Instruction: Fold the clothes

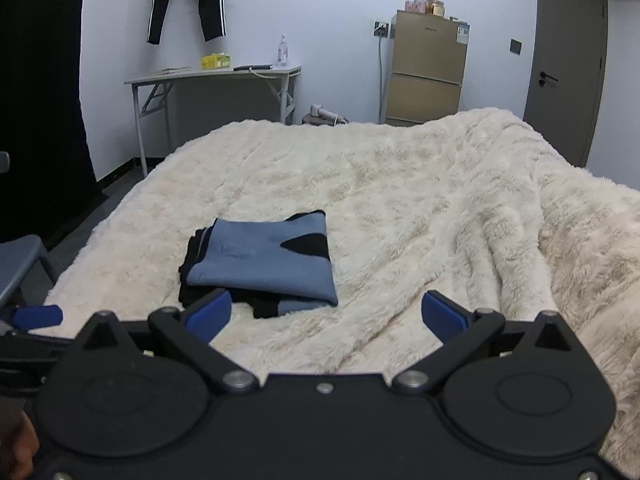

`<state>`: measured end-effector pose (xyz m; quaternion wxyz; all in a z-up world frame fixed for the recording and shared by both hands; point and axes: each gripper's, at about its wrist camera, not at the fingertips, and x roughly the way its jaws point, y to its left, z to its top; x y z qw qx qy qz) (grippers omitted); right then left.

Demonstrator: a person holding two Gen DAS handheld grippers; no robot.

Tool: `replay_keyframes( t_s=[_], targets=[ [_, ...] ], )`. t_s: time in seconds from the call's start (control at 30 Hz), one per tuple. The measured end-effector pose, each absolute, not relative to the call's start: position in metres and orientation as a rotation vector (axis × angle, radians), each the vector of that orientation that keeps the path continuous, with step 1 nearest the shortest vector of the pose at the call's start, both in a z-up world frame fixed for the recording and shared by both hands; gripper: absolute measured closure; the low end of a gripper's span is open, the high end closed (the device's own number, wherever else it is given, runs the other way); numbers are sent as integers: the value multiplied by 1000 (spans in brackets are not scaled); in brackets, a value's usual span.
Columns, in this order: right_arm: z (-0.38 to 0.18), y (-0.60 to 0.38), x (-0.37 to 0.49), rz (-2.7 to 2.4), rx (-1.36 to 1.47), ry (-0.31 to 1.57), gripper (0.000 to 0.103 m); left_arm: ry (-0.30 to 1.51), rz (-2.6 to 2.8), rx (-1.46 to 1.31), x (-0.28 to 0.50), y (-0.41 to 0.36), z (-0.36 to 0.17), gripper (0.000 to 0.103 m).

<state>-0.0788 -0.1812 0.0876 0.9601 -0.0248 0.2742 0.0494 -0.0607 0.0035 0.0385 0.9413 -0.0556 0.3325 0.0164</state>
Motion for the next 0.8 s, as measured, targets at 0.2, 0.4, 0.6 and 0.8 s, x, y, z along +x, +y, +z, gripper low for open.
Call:
replay_keyframes(
  t_s=[0.2, 0.4, 0.6, 0.8],
  targets=[
    [86, -183, -75, 102, -37, 569, 0, 685, 24, -92, -59, -2, 37, 0],
    [87, -187, -74, 107, -19, 582, 0, 686, 6, -70, -58, -7, 37, 0],
    [85, -182, -77, 106, -23, 593, 0, 692, 3, -65, -58, -8, 36, 0],
    [85, -183, -77, 107, -21, 599, 0, 677, 5, -66, -59, -8, 38, 0]
  ],
)
